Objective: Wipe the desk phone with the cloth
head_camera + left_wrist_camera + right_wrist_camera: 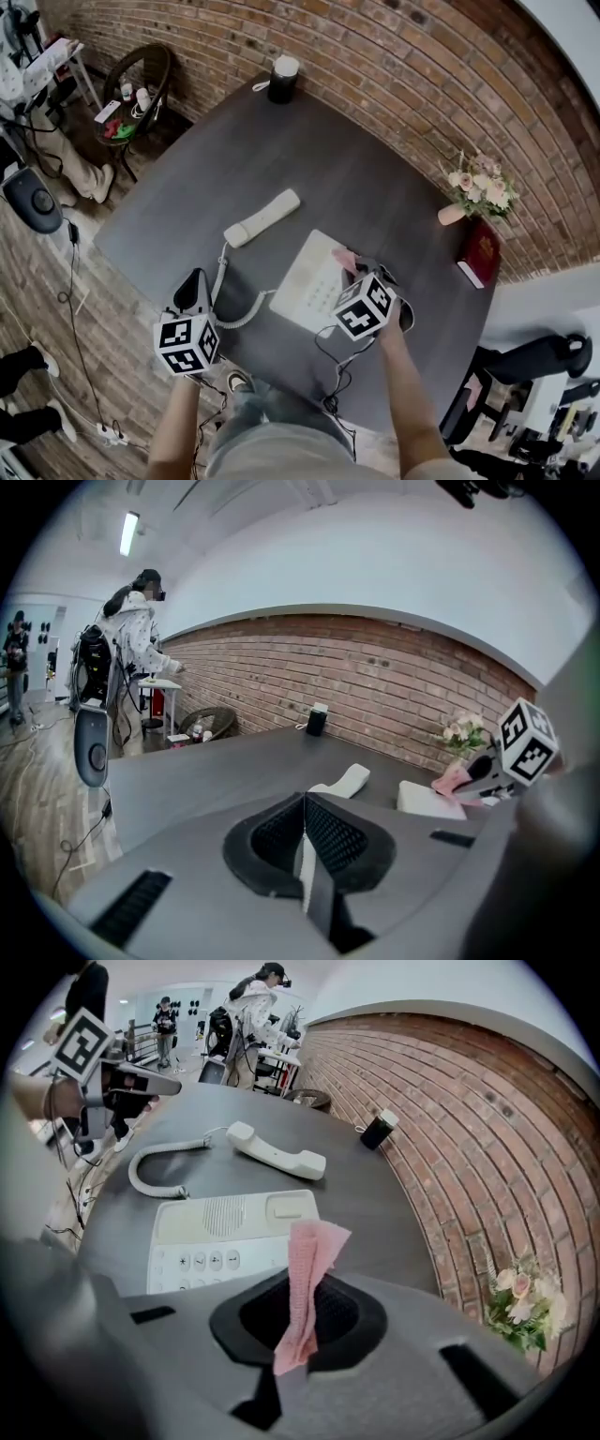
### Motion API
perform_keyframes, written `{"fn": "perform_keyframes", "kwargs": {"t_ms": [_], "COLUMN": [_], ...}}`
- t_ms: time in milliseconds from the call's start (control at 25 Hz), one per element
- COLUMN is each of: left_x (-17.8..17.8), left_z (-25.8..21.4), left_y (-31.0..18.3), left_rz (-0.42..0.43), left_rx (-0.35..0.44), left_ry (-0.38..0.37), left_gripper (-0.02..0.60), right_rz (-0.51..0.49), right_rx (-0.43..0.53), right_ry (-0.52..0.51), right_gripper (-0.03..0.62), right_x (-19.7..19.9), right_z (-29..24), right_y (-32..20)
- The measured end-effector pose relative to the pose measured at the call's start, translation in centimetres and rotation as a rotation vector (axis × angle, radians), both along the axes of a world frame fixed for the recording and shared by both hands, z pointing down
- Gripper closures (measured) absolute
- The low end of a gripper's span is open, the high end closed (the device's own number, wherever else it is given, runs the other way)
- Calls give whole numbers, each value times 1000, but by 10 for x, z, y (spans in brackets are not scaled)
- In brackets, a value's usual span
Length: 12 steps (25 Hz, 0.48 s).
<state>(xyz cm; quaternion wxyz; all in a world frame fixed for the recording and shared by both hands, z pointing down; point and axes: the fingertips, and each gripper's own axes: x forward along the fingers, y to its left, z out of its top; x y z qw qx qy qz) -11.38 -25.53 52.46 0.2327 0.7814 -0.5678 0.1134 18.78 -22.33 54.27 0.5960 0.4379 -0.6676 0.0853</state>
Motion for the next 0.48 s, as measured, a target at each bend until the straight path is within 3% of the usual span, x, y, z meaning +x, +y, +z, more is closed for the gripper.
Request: {"fn": "perform_keyframes", "kwargs": {"t_ms": [480], "left_x": [2], "left_z": [11], "left_y": [-4], "left_rz": [0], "left_rx": [-26], "left_ry": [-12], "left_gripper": [577], "right_rz": [-6], "right_rx": [-3], "right_ry": [14], "right_gripper": [572], "right_x": [6], "right_z": [13], "right_y": [-10]}}
